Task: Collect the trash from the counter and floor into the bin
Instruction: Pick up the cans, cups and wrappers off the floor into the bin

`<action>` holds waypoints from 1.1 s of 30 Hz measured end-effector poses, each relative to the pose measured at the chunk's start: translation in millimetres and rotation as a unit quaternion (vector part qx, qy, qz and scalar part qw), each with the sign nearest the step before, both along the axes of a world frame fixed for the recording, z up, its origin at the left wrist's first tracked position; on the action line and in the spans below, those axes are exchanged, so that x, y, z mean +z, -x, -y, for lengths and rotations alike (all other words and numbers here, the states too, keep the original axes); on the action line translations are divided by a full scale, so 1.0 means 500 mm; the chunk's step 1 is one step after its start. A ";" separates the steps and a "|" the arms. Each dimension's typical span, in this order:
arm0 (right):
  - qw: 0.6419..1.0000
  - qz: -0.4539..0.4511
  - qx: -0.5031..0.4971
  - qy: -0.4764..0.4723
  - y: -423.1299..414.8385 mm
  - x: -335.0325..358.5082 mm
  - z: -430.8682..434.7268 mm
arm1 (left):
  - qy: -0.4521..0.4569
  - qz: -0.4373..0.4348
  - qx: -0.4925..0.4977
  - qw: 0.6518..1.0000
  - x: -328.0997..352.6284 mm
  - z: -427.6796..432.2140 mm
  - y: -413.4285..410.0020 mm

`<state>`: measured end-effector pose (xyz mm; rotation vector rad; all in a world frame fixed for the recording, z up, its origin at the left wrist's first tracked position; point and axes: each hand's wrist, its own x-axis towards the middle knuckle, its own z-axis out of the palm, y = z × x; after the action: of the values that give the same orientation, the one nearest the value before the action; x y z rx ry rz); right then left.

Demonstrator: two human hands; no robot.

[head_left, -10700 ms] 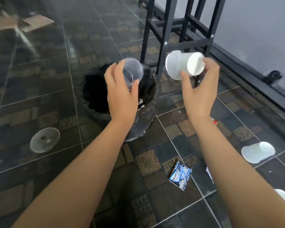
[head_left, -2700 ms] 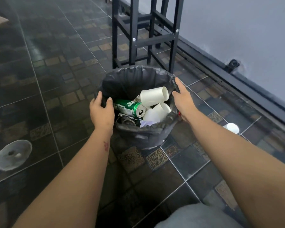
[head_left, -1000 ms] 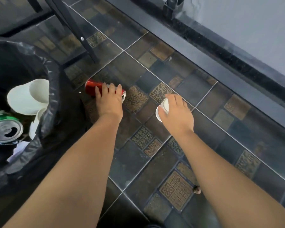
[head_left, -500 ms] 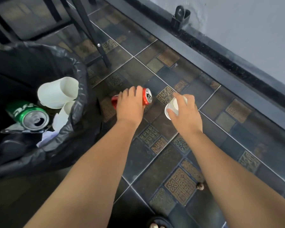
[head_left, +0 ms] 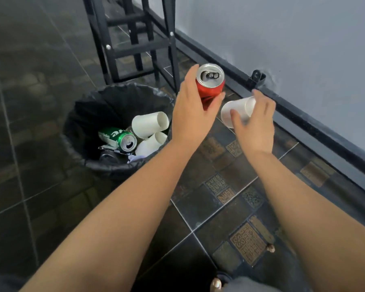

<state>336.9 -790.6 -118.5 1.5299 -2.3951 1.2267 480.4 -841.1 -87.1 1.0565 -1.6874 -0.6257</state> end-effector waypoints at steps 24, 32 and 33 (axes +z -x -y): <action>0.974 -0.119 0.181 -0.068 -0.335 -0.036 0.133 | -0.147 0.369 0.248 0.884 -0.083 0.094 -0.417; 0.991 0.013 0.101 -0.083 -0.300 -0.040 0.167 | -0.240 0.330 0.266 0.873 -0.102 0.100 -0.484; 0.989 0.036 0.094 -0.110 -0.293 -0.042 0.170 | -0.272 0.299 0.258 0.877 -0.102 0.099 -0.490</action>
<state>483.4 -875.4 -139.2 1.8410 -2.5554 1.0955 725.5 -890.3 -138.2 2.2002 -1.6398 -0.4432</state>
